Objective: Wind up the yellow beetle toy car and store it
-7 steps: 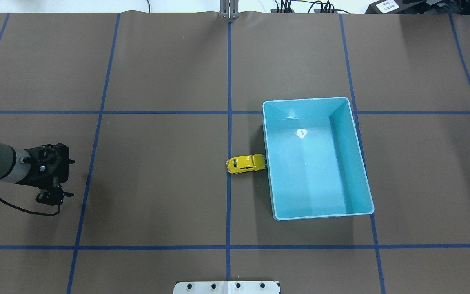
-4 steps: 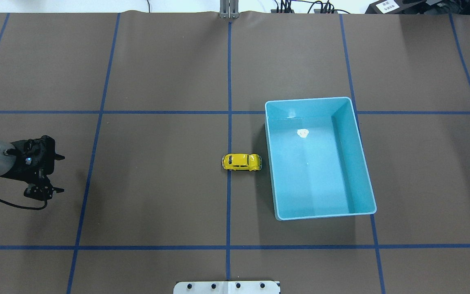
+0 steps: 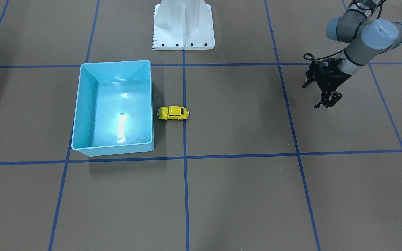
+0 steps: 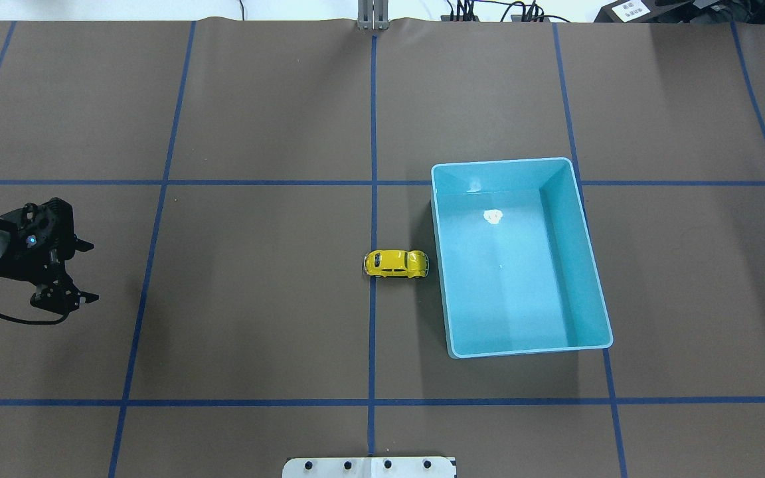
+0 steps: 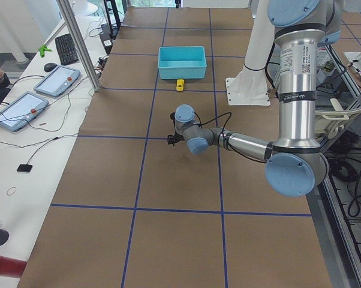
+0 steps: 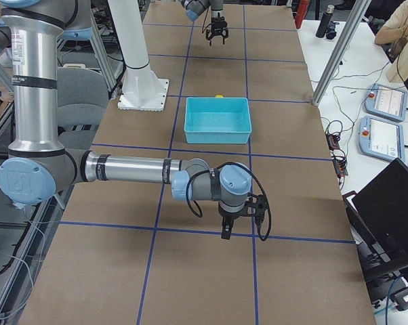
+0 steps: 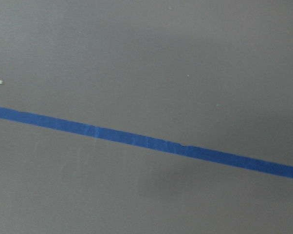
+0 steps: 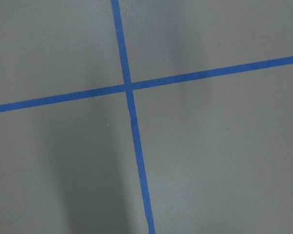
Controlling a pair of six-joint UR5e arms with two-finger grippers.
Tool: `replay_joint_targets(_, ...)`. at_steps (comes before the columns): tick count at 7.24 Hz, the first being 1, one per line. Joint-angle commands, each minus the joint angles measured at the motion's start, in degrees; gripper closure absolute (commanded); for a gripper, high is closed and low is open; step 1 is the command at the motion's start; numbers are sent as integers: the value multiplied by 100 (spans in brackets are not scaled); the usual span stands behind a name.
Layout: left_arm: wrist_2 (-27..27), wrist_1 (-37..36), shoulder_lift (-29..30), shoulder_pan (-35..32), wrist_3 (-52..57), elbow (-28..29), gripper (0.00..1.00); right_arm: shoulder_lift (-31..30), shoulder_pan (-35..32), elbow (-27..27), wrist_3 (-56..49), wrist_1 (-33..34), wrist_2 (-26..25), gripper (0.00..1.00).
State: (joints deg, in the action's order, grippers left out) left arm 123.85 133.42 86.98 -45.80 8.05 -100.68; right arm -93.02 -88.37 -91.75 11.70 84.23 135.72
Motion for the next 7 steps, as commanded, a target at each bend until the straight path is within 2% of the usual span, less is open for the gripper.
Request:
replay_joint_targets(1, 104, -289, 126, -287, -1221, -30, 0, 20, 21, -44, -36, -396, 426, 0)
replay_joint_targets(2, 400, -621, 144, -654, -1549, -39, 0, 12, 204, -105, -97, -824, 533, 0)
replay_joint_targets(3, 734, -1416, 344, -1197, -1952, -135, 0, 47, 545, -332, -106, -1212, 517, 0)
replay_joint_targets(4, 911, -2077, 433, -1621, -2296, -179, 0, 360, 1123, -656, -106, -1276, 282, 0)
replay_joint_targets(6, 860, -3002, 811, -2229, -2825, -110, 0, 853, 1661, -852, -97, -1268, 192, 0)
replay_joint_targets(7, 869, -3302, 873, -2431, -2826, -144, 0, 1151, 2021, -923, -106, -1260, -191, 0)
